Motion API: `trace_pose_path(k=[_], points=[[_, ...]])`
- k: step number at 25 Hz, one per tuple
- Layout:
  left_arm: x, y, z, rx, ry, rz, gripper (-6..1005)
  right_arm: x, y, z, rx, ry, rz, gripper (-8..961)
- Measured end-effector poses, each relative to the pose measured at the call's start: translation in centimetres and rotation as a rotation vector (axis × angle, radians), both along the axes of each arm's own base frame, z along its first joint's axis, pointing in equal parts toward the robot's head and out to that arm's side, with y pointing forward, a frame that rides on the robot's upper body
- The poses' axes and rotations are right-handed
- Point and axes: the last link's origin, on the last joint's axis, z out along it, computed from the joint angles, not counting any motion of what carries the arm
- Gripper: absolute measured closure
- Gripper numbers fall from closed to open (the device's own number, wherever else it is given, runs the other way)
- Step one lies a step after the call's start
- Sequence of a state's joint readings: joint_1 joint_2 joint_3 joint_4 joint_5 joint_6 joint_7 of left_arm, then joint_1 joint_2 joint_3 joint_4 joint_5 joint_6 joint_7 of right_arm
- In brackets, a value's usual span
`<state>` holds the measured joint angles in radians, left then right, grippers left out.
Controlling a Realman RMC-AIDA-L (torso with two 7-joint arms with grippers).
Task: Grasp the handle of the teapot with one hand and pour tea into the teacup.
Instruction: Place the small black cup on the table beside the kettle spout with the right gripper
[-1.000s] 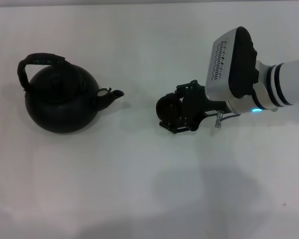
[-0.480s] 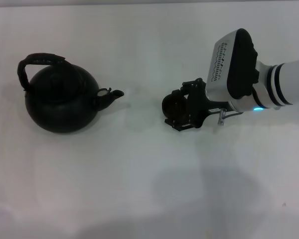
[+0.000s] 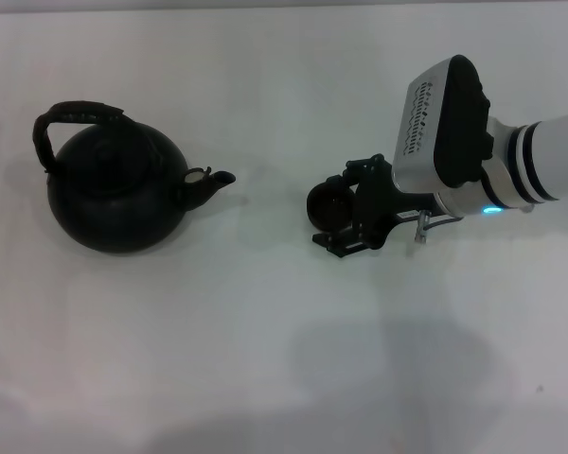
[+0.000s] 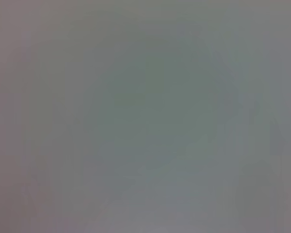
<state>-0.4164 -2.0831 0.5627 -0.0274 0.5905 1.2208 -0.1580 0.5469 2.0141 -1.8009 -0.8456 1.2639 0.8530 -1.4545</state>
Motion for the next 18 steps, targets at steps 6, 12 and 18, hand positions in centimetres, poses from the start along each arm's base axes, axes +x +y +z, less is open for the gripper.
trace_pose_path(k=[6,12,18], points=[[0.0,-0.4,-0.5,-0.042,0.049,-0.012,122,0.0,-0.1,0.7,-0.021,0.028,-0.028,99],[0.0,-1.3,-0.6,-0.05,0.08,-0.033,121,0.0,0.7,2.3,0.019,0.082,-0.066,99],[-0.4,-2.7,-0.6,-0.047,0.09,-0.03,121,0.1,1.3,4.5,0.054,0.135,-0.073,100]])
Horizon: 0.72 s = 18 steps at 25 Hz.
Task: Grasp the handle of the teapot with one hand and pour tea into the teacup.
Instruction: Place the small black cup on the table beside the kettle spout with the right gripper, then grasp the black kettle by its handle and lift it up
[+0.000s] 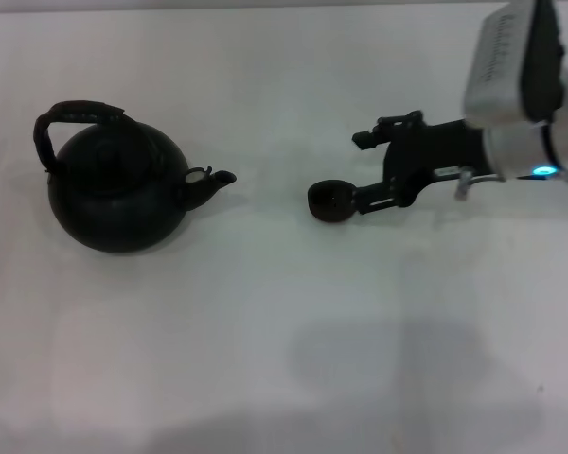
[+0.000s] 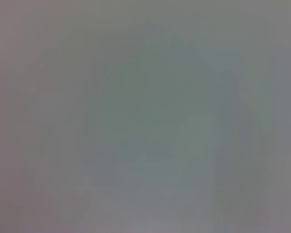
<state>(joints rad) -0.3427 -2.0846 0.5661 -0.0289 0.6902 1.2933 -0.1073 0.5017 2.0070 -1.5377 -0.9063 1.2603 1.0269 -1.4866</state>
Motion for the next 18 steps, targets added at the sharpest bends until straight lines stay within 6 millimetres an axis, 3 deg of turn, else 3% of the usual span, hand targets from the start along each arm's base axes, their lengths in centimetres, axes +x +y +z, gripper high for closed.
trace_pose_path(k=[11,15,18], points=[[-0.2,-1.3,-0.2,-0.006,0.0,-0.011,124,1.2,-0.2,4.4,0.052,0.114,-0.048,100],[1.2,-2.7,-1.2,-0.054,0.012,-0.119,125,3.1,0.3,8.1,0.212,0.193,-0.113,101],[2.1,-5.2,-1.8,-0.107,0.041,-0.23,125,5.1,0.3,11.5,0.363,0.275,-0.161,101]])
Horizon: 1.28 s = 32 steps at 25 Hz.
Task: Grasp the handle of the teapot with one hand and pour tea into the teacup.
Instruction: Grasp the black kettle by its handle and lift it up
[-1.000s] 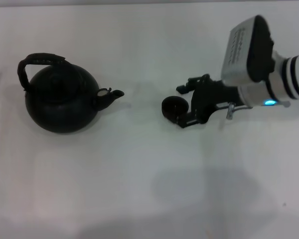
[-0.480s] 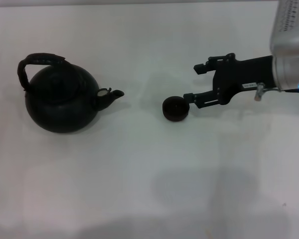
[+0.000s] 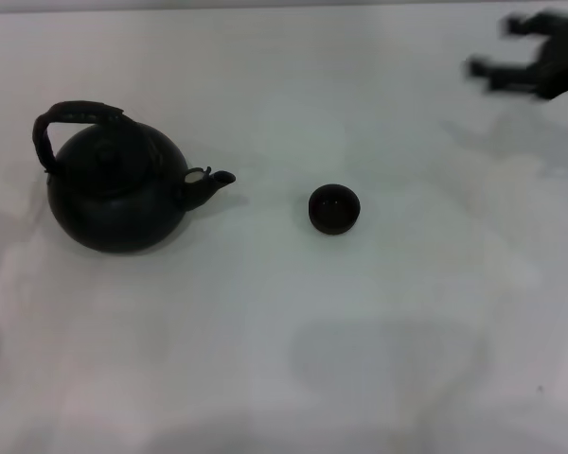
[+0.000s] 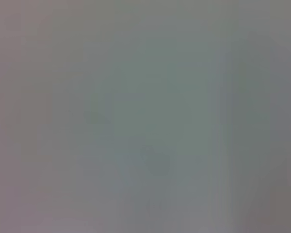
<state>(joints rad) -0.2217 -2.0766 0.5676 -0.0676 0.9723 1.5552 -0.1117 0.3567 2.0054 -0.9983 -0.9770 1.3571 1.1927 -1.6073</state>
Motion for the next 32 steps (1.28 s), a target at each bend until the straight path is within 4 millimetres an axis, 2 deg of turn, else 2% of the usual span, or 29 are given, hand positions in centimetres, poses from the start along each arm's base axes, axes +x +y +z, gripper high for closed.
trace_pose_path(k=[4,7,9,26,32], points=[[-0.2,-3.0,0.3,0.01,0.006,-0.028,125,4.0,-0.6,3.6,0.191,0.059,-0.093,101],[-0.6,-4.2,0.5,0.008,-0.011,-0.018,125,5.9,-1.1,5.1,0.262,0.084,-0.137,101],[-0.6,-4.2,0.5,-0.003,-0.025,-0.022,125,6.6,-1.3,5.4,0.29,0.09,-0.154,101],[0.6,2.1,-0.5,-0.314,-0.083,-0.109,124,8.3,-2.1,3.8,0.279,0.1,-0.204,102],[0.9,3.3,-1.1,-0.371,-0.068,-0.106,125,8.4,-2.1,3.7,0.285,0.09,-0.204,103]])
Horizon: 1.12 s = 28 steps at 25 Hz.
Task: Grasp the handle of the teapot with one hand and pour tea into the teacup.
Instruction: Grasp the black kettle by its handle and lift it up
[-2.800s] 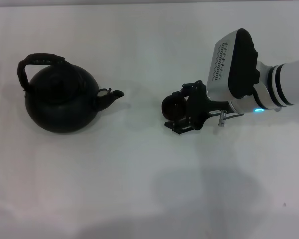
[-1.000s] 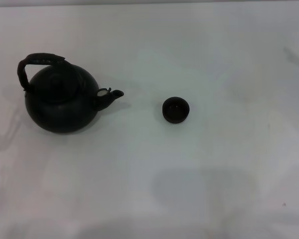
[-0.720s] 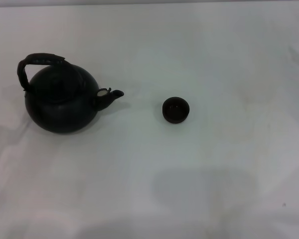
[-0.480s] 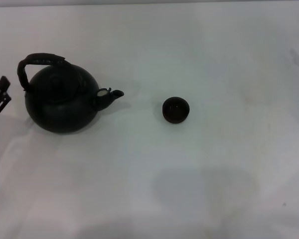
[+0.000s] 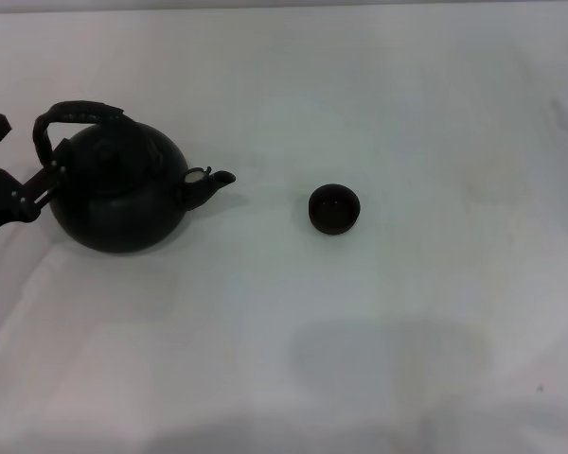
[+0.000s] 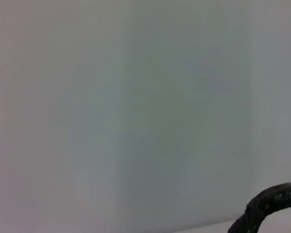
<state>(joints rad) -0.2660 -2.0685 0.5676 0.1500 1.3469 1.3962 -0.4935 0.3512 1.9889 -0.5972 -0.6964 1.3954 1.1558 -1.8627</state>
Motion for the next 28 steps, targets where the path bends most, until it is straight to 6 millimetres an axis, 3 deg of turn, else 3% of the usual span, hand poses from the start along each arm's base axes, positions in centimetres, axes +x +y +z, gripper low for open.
trace_pose_path(k=[11,28], points=[[0.07,0.24,-0.03,-0.01,-0.003,0.002,133,0.25,0.67,-0.11,0.014,-0.02,-0.029,103],[0.16,0.15,-0.54,0.0,-0.076,0.043,794,0.48,0.8,-0.59,0.02,-0.03,-0.045,104]])
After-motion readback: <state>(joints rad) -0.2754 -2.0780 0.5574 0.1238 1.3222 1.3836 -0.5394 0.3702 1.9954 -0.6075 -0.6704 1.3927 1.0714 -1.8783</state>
